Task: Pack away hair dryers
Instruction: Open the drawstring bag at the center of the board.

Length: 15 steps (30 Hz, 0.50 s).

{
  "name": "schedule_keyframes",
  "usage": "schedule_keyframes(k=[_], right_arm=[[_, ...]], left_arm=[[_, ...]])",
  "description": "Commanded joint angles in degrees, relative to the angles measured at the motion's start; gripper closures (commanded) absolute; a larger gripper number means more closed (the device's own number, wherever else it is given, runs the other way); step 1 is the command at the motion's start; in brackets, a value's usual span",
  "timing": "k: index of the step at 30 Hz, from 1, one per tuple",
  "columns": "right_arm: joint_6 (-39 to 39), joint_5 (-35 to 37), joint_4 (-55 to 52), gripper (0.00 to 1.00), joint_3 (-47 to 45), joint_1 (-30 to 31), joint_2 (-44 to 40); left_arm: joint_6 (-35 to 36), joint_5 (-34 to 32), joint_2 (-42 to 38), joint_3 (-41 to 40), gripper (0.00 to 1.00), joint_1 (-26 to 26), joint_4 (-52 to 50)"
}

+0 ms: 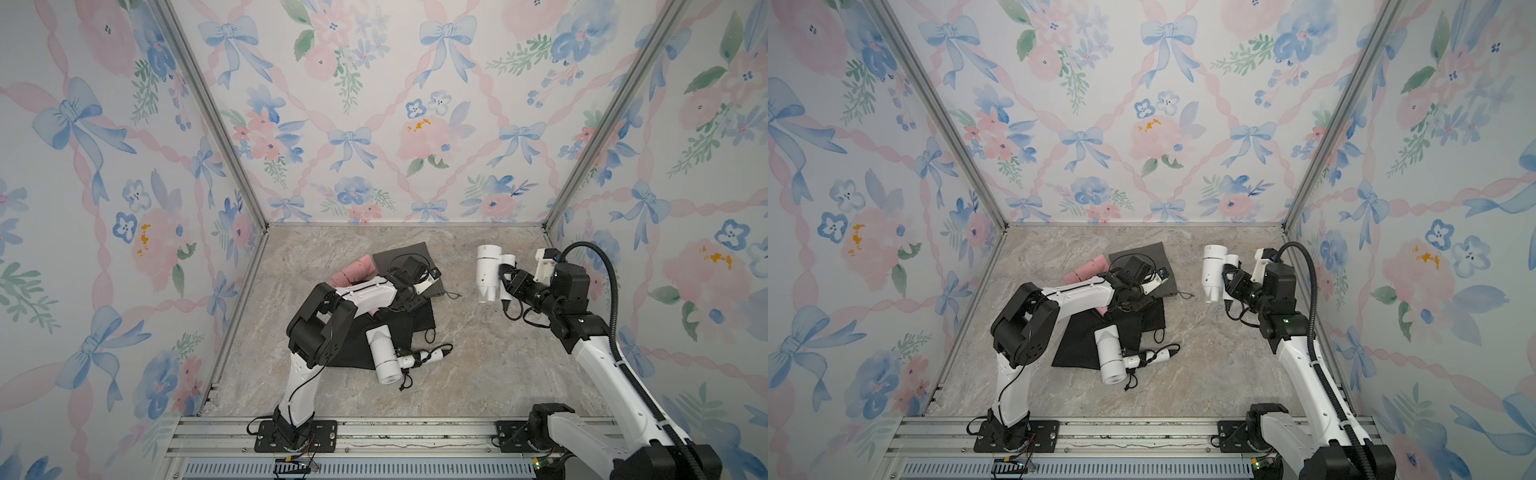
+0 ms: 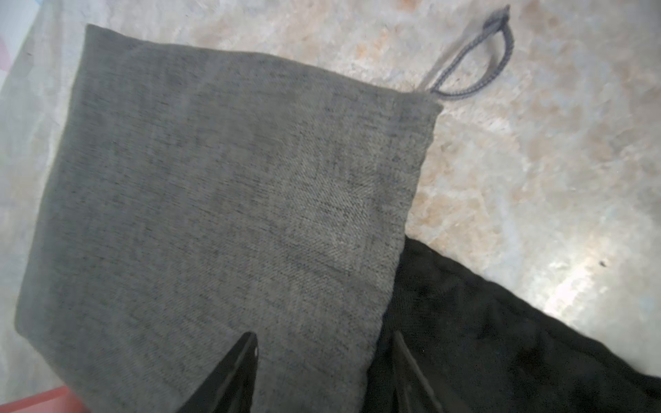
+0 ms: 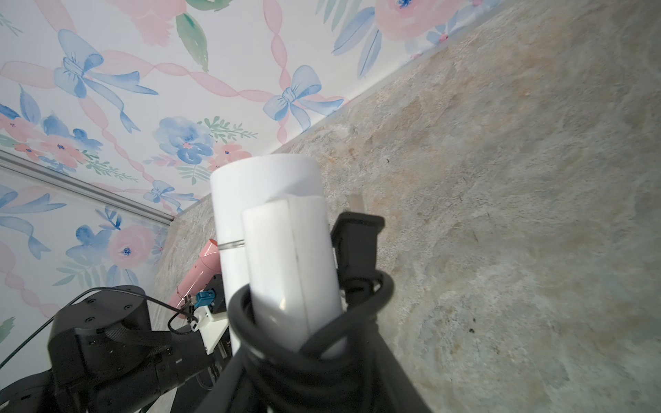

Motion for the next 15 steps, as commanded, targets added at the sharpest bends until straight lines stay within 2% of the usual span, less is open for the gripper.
schedule_keyframes(k=[1,8,15], right_arm=[[-0.14,-1.33,3.96,0.71,0.43,0.63,0.88],[-0.35,-1.24,3.96,0.71,0.34,1.02,0.81],[-0.45,-0.84,3.96,0.71,0.25,1.62,0.95]], left_arm=[[0.59,1.74,0.90,0.77,0.38,0.49,-1.58],[0.10,1.32,1.91,1.96,0.59,1.40,-1.58],[0.22,2.05,1.94,3.25,0.88,1.68,-1.56]])
